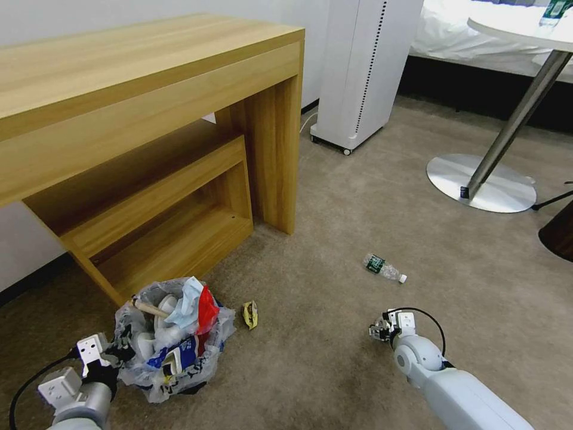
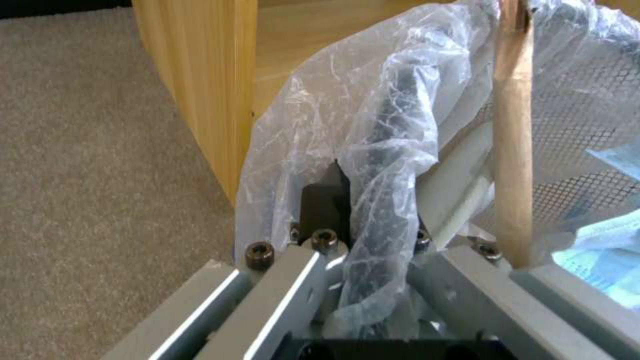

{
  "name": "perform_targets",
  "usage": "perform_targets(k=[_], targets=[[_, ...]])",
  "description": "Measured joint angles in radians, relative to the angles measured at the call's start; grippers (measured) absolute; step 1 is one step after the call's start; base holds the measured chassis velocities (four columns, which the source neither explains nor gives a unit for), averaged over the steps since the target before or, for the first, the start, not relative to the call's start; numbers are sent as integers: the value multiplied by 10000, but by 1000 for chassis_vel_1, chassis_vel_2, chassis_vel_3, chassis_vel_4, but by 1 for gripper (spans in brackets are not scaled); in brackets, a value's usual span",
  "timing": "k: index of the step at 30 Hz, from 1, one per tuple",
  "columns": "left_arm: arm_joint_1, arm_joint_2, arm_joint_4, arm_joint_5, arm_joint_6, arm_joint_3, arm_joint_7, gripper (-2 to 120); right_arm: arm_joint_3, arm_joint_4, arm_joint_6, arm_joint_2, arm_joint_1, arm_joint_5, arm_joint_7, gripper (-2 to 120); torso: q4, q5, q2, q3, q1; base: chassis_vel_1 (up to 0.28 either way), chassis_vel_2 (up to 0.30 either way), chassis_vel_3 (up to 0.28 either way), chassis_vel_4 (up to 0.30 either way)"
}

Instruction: Pick up the trash bin and place the garbage on the floor into it.

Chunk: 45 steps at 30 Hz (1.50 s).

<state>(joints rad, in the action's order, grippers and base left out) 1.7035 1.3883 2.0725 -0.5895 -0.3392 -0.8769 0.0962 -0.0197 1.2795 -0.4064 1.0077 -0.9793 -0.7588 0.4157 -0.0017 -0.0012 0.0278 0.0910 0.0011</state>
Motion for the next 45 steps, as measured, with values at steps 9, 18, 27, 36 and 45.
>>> perform_targets(k=[9, 18, 27, 36, 45], targets=[[-3, 32, -7, 65, 5, 57, 0, 1, 17, -145, 224, 94, -35, 221, -55, 65, 0, 0, 0, 0, 0, 0, 0, 0, 0], [-5, -27, -9, 30, 40, 57, 0, 1, 2, -140, 514, 170, -118, 472, -113, 28, 0, -1, 1, -1, 0, 0, 0, 0, 0], [-64, -27, -49, 24, 48, 68, 4, 1, 145, 328, 1249, 55, -333, 419, -563, 20, 1, 7, 0, 0, 0, 0, 0, 0, 0], [-129, -38, -85, 4, 9, 110, 40, 1, 330, 3776, 4060, -774, -764, -372, -2553, 18, 0, -3, 0, -1, 0, 0, 0, 0, 0], [-37, 4, 99, 40, -144, 100, 121, 1, -1711, 6786, 5286, -1143, 932, -1840, -4704, 18, 1, -3, 0, -1, 0, 0, 0, 0, 0]])
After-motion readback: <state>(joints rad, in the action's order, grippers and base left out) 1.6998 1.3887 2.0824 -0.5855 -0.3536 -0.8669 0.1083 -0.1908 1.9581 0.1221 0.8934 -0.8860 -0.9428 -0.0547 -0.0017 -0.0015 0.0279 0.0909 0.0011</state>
